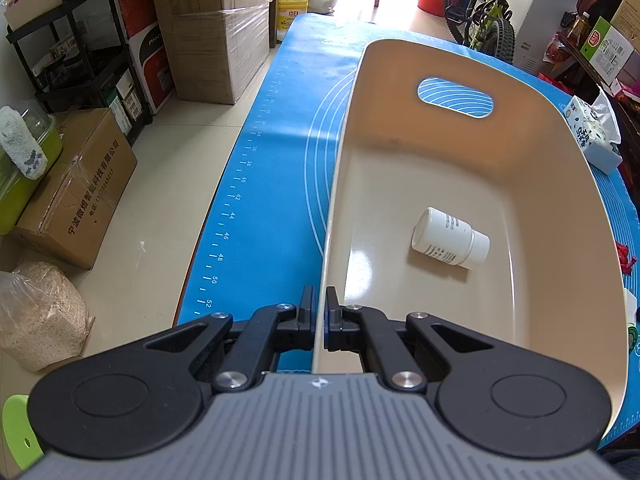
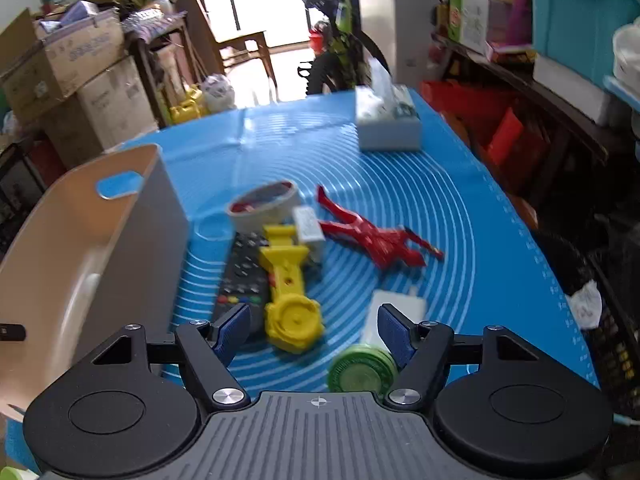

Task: Organize rigid objects
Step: 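Move the right tool to the green ointment tin and grasp it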

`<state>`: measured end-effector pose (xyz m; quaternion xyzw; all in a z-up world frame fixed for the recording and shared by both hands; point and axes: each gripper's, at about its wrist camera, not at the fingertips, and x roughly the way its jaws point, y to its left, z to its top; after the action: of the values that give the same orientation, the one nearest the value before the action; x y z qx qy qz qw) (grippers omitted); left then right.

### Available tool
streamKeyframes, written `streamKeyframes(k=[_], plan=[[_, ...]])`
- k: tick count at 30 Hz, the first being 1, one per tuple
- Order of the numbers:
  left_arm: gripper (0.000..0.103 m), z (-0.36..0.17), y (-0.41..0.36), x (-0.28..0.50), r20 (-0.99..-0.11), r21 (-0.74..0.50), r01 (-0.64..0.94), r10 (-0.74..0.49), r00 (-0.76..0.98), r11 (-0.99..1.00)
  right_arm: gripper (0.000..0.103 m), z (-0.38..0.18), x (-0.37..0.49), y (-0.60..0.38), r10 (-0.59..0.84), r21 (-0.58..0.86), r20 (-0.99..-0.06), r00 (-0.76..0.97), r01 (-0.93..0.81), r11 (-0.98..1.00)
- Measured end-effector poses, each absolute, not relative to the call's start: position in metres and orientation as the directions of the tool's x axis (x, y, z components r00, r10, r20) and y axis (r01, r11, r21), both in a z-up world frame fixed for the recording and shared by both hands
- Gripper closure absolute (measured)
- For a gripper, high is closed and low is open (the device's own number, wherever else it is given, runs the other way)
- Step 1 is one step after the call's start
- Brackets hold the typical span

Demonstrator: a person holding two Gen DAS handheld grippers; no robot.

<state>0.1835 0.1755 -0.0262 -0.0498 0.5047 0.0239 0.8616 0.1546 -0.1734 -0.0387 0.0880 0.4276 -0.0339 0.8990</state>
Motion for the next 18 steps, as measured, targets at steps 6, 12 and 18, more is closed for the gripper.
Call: streamKeyframes(k=[6,12,18], plan=[[0.098,-0.027,0.175,0.184,-0.873,-0.06,-0.091,-0.008,0.488,0.994,0.027,-0.071,0.153,-0.177,-0.001,0.11,-0.819,0.574,0.16,0.981],[0.098,-0.027,0.174,0.183,-0.873,-0.055,-0.091,-0.004,0.488,0.994,0.027,-0.093,0.153,-0.179,-0.011,0.098,-0.847,0.532,0.177,0.979],[0.098,-0.027,0.174,0.183,-0.873,-0.052,-0.091,-0.001,0.488,0.994,0.027,-0.098,0.155,-0.18,-0.012,0.106,-0.843,0.538,0.187,0.977]])
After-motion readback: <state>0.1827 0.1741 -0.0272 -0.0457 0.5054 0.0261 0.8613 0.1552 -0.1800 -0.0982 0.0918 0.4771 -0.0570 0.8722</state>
